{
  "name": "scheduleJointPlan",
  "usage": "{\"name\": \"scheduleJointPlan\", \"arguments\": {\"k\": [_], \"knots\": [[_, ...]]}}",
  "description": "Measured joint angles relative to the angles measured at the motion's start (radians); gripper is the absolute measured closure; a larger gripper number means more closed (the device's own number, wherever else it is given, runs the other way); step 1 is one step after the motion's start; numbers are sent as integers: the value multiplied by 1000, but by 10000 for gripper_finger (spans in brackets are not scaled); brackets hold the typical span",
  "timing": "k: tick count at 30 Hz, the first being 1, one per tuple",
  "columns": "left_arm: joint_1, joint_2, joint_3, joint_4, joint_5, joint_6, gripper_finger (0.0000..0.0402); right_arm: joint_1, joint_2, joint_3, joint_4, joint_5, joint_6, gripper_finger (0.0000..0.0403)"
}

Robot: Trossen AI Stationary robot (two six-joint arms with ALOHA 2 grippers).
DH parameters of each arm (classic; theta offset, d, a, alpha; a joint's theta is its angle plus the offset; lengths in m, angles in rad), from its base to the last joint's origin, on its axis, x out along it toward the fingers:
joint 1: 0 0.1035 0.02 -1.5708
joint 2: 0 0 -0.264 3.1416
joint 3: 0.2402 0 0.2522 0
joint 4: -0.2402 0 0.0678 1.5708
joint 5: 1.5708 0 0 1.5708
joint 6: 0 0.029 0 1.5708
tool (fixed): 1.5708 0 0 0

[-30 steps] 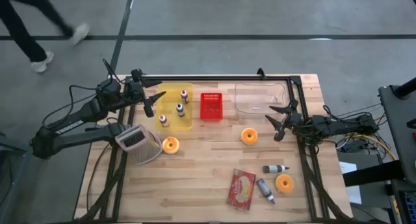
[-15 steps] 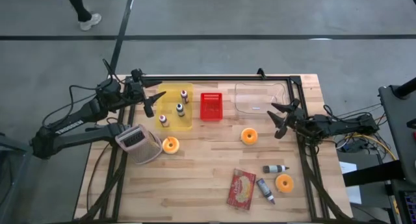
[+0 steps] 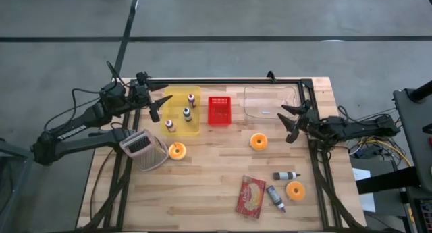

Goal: Pick & Place Food Item
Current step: Put the black food coloring bottle into the yellow bin

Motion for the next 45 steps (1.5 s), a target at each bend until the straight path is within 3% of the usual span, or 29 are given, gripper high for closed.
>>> {"name": "scheduleJointPlan", "arguments": {"k": [10,18,21,25,29,36,42,45], "knots": [[0,0,0,0,0,0,195,0,384,381,-360,5,-4,199],[0,0,0,0,0,0,195,0,700,728,-810,-18,285,199],[0,0,0,0,0,0,195,0,802,877,-997,-87,464,199],[0,0,0,0,0,0,195,0,938,1065,-1278,-298,733,199],[0,0,0,0,0,0,195,4,1068,1205,-1518,-470,818,199],[0,0,0,0,0,0,195,71,1220,1312,-1605,-528,863,199],[0,0,0,0,0,0,195,99,1318,1321,-1814,-523,945,199],[-1,0,0,0,0,0,195,99,1348,1308,-1795,-545,962,199]]}}
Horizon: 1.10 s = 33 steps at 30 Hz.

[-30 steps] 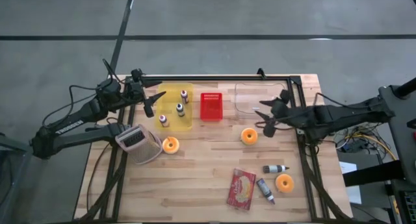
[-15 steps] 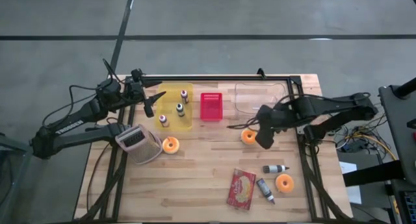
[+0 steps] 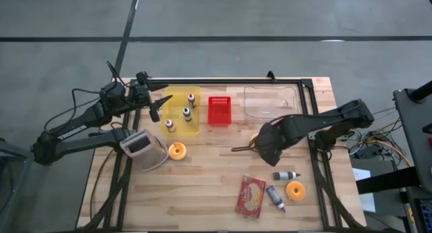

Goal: Pick & Place Food Item
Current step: Put the black food coloring bottle into the yellow bin

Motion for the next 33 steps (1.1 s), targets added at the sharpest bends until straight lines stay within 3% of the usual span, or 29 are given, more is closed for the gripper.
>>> {"name": "scheduleJointPlan", "arguments": {"k": [9,13,27,33], "knots": [[0,1,0,-1,0,0,195,46,110,-20,-13,-133,-32,199],[0,1,0,-1,0,0,195,83,138,-50,-10,-144,-99,199],[0,2,0,0,0,0,195,111,221,-70,33,-206,-31,199],[0,2,0,-1,0,0,195,87,300,-68,35,-396,-70,199]]}}
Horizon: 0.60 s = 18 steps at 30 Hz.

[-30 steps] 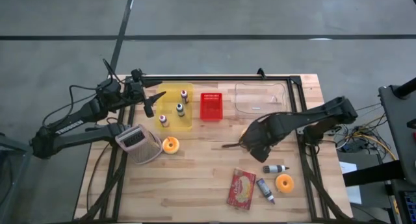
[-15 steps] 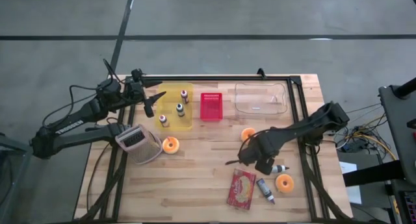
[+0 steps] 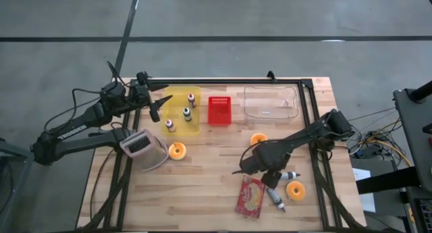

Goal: Pick & Place Food Item
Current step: Put the black food coloring bottle into the yellow bin

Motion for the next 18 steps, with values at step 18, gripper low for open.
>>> {"name": "scheduleJointPlan", "arguments": {"k": [18], "knots": [[0,0,0,-2,0,0,195,-42,227,71,-46,-201,-5,199]]}}
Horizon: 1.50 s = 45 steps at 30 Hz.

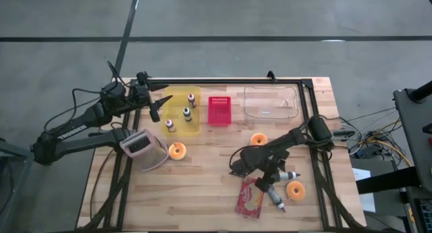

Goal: Pick & Place Food Item
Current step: Put the black food coloring bottle into the yellow bin

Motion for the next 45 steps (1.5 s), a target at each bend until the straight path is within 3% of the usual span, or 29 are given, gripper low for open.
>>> {"name": "scheduleJointPlan", "arguments": {"k": [8,15,22,29,45], "knots": [[0,0,0,0,0,0,195,28,-34,-8,-2,30,-122,199],[0,0,0,0,0,0,195,88,-50,-12,-1,243,-90,199],[0,0,0,0,0,0,195,155,-76,-20,83,308,-60,199],[0,0,0,0,0,0,195,164,-96,-83,147,305,-64,199],[0,0,0,0,0,0,195,164,-215,-349,547,306,-18,199]]}}
